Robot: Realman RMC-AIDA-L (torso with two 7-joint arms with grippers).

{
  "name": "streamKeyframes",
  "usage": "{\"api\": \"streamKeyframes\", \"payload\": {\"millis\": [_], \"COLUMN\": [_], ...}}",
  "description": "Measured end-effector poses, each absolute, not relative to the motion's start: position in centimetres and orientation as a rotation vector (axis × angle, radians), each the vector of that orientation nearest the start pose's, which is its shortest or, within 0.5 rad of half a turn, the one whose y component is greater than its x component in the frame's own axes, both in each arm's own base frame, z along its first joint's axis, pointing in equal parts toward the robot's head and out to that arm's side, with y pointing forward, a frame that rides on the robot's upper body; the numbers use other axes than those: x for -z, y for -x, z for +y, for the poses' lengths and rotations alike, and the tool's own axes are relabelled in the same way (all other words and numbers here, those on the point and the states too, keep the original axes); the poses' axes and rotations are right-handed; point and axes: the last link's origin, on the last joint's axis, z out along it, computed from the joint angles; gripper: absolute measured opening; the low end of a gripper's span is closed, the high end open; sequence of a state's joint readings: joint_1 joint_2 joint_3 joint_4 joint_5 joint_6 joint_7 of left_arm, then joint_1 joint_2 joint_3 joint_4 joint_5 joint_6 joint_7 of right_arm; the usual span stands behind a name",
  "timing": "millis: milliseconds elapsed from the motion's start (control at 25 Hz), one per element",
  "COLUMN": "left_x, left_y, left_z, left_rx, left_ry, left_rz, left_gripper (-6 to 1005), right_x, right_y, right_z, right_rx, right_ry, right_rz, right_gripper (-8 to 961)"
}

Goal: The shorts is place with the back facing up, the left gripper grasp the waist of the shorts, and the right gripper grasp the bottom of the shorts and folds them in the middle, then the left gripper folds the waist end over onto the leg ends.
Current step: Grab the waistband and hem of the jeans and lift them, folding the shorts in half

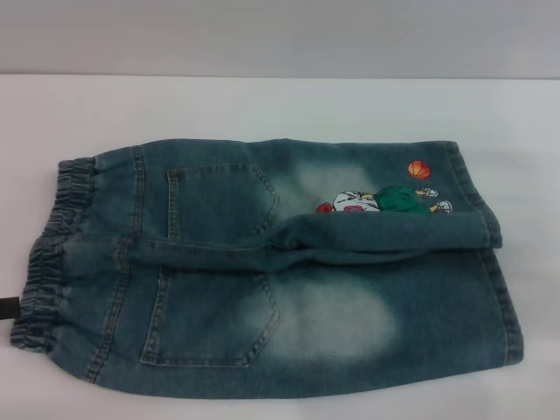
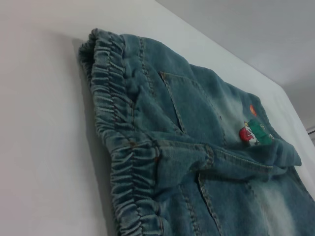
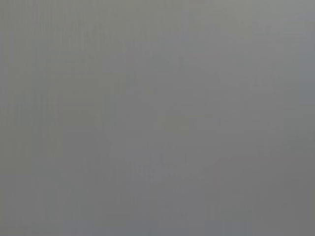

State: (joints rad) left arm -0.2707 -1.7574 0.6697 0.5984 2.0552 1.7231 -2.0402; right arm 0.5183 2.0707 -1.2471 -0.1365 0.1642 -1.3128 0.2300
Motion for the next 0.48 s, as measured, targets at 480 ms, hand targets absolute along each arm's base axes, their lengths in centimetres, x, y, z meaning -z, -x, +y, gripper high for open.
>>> {"api": "streamKeyframes", "payload": {"millis": [480], "left_x": [-11.81], "left_y": [38.48], "left_z": [24.1], "left_rx": [0.499], "left_ry": [2.282], "left_rz": [-1.762], "left_gripper": [829], "right_x": [-7.52], "right_y": [-32.42], "right_z": [35.97], "right_rx": [-0.871], "right_ry": [1.192], "right_rz": [0.431], "right_gripper": [533]}}
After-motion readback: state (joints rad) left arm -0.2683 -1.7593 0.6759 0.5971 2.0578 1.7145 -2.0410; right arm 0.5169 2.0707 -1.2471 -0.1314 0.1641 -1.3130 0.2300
